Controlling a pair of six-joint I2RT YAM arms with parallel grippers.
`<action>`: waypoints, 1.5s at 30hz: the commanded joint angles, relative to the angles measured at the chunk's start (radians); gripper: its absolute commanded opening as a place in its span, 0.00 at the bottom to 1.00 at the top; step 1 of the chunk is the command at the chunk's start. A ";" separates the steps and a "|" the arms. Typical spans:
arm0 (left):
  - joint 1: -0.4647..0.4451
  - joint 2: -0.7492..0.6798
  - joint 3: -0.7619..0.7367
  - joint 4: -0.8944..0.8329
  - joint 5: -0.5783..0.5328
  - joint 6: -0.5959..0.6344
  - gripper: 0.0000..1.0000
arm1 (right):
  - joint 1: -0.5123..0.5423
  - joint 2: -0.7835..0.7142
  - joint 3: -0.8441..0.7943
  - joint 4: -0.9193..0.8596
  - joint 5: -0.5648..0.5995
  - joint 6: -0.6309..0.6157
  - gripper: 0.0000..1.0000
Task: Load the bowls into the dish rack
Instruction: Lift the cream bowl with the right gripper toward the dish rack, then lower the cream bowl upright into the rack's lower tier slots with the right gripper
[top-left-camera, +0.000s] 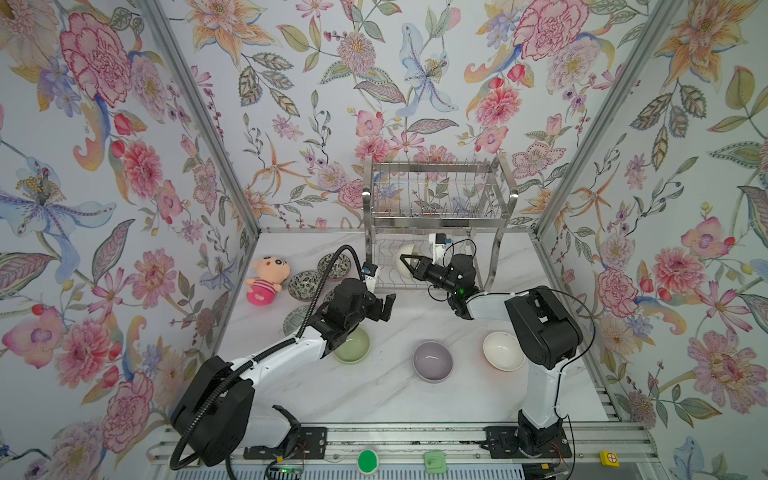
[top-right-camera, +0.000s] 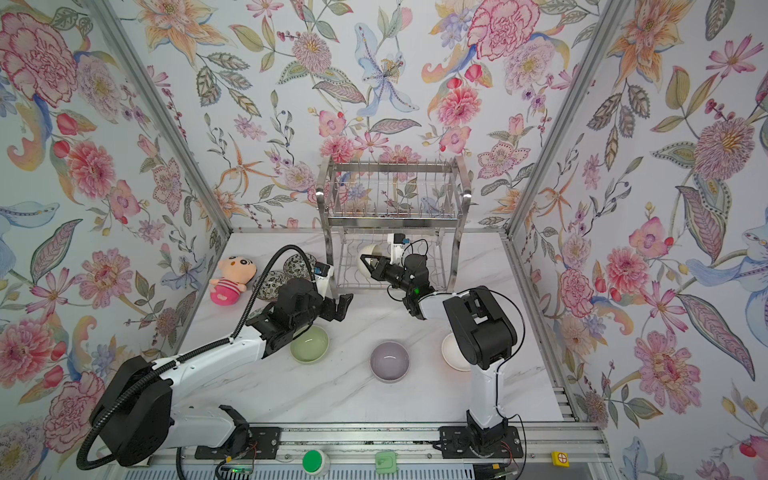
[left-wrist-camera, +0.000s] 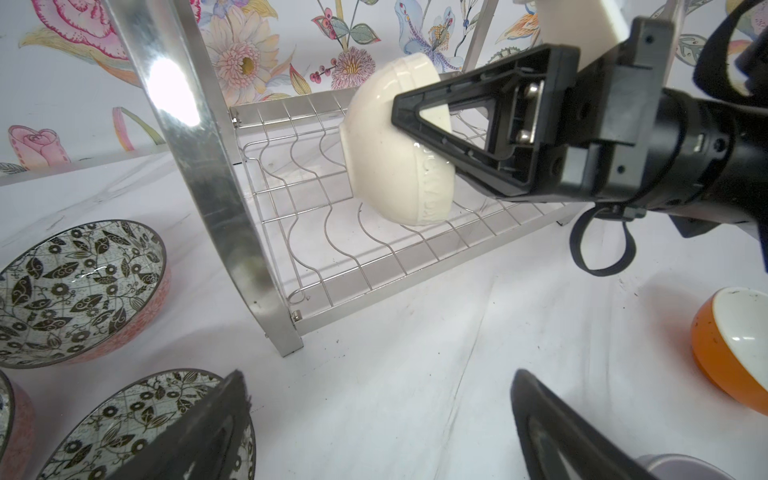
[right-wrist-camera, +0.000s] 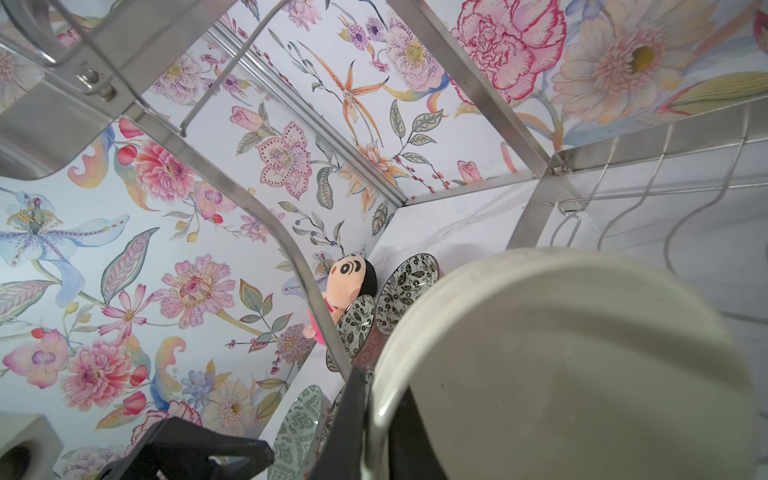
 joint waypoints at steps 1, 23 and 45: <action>-0.006 0.001 0.040 -0.032 -0.044 0.024 0.99 | -0.005 0.051 0.078 0.169 -0.018 0.079 0.00; 0.014 -0.010 0.119 -0.147 -0.078 0.006 0.99 | 0.015 0.394 0.489 0.230 0.034 0.288 0.00; 0.026 -0.036 0.134 -0.187 -0.094 0.013 0.99 | 0.017 0.595 0.806 0.134 0.030 0.366 0.00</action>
